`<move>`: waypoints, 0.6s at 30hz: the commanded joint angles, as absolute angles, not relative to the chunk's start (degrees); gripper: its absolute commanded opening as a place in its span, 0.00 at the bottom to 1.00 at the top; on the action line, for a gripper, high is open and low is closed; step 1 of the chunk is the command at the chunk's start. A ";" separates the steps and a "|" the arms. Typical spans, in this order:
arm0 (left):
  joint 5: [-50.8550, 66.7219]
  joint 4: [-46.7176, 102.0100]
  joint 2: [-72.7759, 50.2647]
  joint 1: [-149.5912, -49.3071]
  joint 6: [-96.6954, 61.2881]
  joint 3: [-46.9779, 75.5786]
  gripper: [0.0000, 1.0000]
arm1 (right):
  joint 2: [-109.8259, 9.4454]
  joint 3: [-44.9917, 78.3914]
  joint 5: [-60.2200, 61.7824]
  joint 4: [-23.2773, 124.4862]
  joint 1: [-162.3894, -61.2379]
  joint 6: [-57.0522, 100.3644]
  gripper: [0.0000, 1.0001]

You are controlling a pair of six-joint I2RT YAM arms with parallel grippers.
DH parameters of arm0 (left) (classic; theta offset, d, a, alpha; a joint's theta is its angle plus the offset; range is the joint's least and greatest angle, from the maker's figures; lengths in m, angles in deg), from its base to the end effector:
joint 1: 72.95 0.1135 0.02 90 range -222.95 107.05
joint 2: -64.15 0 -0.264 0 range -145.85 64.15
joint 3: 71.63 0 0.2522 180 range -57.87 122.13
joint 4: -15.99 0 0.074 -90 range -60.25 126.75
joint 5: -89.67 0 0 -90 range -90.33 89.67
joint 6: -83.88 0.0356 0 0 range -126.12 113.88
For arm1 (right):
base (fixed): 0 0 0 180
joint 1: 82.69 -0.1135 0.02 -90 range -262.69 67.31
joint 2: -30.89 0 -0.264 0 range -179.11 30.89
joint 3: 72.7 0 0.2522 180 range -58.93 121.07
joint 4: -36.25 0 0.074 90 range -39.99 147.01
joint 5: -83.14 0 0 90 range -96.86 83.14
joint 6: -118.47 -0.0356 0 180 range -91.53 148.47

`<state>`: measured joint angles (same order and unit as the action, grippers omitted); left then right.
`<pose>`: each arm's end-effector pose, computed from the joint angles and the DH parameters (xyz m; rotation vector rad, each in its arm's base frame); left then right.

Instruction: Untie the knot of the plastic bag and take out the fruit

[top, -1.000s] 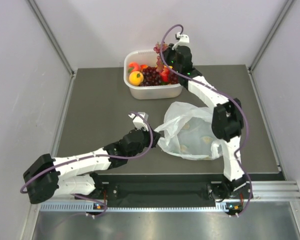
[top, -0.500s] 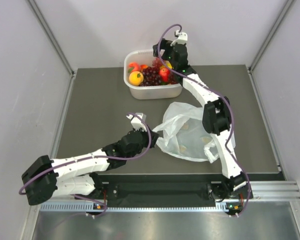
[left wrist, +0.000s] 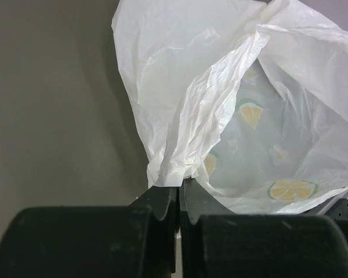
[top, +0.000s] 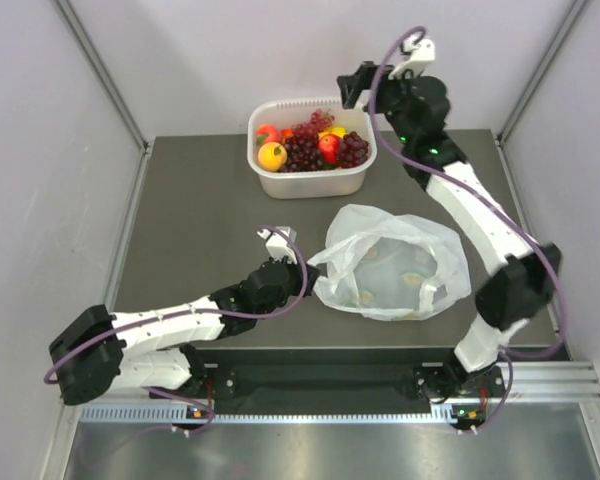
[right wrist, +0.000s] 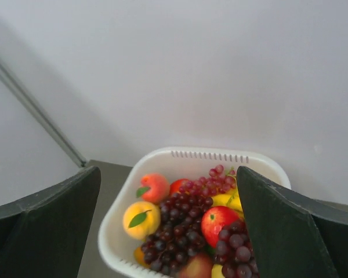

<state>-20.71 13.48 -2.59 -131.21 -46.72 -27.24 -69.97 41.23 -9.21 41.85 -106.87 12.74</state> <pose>0.1421 -0.2061 0.2237 0.0566 1.9817 -0.8193 0.3874 0.1724 0.4440 -0.0737 1.4612 0.5407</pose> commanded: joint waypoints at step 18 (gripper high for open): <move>-15.71 8.13 -10.38 -131.05 -38.39 -15.77 0.16 | -14.30 -2.32 2.19 67.40 -106.94 11.68 1.00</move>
<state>-16.62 10.70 -10.17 -131.17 -40.84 -19.06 -20.29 -1.42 1.33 63.81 -106.92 11.74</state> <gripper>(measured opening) 0.127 0.995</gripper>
